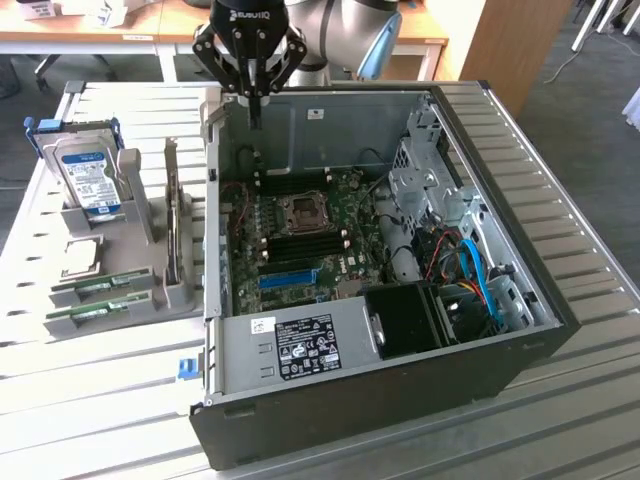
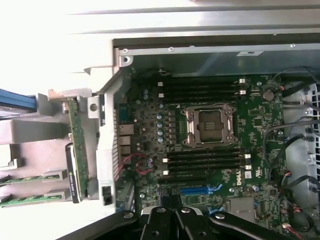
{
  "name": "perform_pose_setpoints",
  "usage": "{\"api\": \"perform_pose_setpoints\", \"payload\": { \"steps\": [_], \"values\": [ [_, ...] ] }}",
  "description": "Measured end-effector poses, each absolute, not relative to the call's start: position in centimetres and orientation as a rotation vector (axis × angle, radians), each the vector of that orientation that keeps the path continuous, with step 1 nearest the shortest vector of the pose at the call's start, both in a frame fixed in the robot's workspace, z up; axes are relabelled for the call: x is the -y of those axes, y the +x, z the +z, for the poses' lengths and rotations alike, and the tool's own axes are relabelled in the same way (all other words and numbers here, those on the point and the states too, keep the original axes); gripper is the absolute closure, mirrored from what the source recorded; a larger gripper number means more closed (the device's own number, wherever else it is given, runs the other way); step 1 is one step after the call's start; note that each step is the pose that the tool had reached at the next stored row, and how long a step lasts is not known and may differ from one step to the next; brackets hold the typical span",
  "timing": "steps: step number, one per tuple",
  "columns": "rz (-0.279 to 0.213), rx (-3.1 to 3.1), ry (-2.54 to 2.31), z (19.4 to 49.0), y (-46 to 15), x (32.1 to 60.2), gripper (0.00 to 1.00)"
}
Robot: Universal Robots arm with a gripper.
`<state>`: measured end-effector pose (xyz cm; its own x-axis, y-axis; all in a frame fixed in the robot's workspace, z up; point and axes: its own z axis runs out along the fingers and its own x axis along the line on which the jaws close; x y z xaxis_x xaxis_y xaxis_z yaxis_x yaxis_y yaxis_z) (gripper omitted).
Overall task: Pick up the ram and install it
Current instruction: 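Reach for the ram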
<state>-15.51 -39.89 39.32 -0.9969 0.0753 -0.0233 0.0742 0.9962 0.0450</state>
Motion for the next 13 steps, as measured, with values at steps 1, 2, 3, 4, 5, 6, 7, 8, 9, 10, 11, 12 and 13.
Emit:
{"api": "perform_pose_setpoints", "payload": {
  "steps": [1,2,3,4,5,6,7,8,9,10,11,12,13],
  "values": [
    [0.069,-3.114,0.117,39.3,-15.7,39.9,0.89],
    [0.069,-3.114,0.117,39.3,-15.9,39.9,0.89],
    [0.069,-3.114,0.117,39.3,-16.1,39.9,0.89],
    [0.069,-3.114,0.117,39.3,-16.3,39.9,0.89],
    [0.069,-3.114,0.117,39.3,-16.5,39.9,0.89],
    [0.069,-3.114,0.117,39.3,-16.6,39.9,0.89],
    [0.069,-3.114,0.117,39.3,-16.8,39.9,0.89],
    [0.069,-3.114,0.117,39.3,-17.0,39.9,0.89],
    [0.069,-3.114,0.117,39.3,-17.1,39.9,0.89],
    [0.069,-3.114,0.117,39.3,-17.3,39.9,0.89],
    [0.069,-3.114,0.117,39.3,-17.5,39.9,0.89],
    [0.069,-3.114,0.117,39.3,-17.7,39.9,0.89],
    [0.069,-3.114,0.117,39.3,-17.8,39.9,0.89]
  ]
}}
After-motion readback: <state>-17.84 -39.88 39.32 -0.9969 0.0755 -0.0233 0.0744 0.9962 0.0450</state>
